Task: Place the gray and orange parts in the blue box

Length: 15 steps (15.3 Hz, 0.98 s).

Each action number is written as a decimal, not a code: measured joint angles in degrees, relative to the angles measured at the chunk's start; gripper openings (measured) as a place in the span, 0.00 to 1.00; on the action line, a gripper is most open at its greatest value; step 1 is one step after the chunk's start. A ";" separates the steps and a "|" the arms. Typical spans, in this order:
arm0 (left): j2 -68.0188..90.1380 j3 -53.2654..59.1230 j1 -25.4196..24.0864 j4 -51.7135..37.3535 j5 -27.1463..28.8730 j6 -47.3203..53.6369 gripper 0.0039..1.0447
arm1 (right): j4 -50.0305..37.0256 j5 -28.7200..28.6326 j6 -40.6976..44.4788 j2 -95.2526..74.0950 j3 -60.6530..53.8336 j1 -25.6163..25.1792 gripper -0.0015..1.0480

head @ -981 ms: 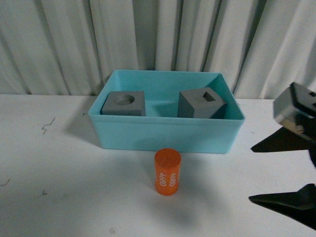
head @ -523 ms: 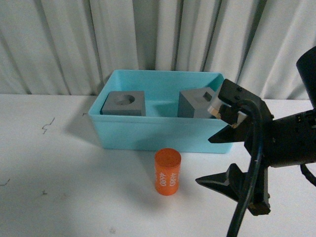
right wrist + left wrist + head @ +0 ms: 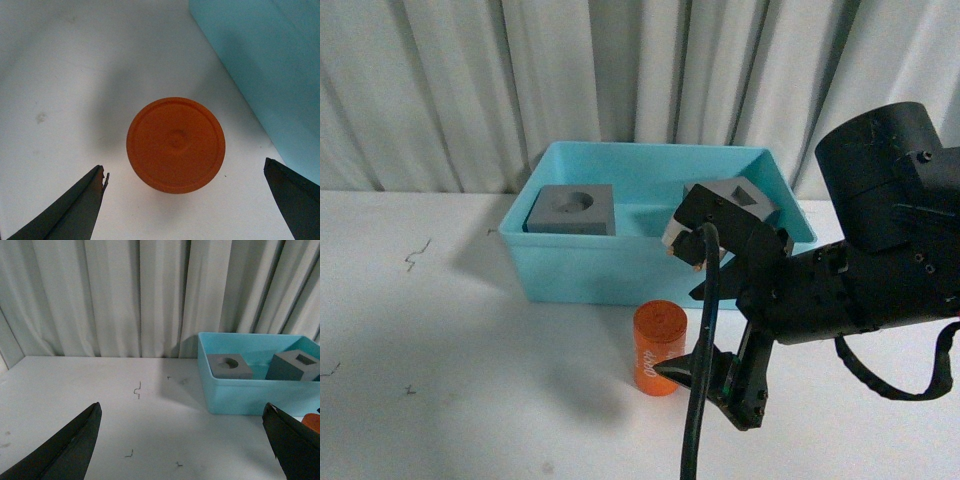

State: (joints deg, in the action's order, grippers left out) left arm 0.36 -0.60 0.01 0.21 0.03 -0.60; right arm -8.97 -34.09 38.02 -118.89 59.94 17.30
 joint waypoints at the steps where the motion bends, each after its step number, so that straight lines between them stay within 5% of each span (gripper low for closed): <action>1: 0.00 0.00 0.00 0.00 -0.02 0.00 0.94 | -0.72 0.57 -0.83 -0.72 0.20 0.33 0.94; 3: 0.00 0.00 0.00 -0.02 0.00 0.00 0.94 | -1.07 1.20 -2.40 -1.16 0.57 1.14 0.93; 8: 0.00 0.00 0.00 -0.02 0.00 0.00 0.94 | -2.23 1.99 -3.98 -1.01 0.50 2.29 0.47; 11: 0.00 0.00 0.00 -0.02 0.00 0.00 0.94 | -3.37 1.68 -6.49 3.06 -2.38 2.21 0.44; 15: 0.00 0.00 0.00 0.00 0.00 0.00 0.94 | -12.85 -1.22 -20.26 18.99 -0.24 -0.39 0.44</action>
State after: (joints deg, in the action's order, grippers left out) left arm 0.36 -0.60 0.01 0.21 0.03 -0.60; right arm -21.82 -35.31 17.76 -99.90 59.70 16.91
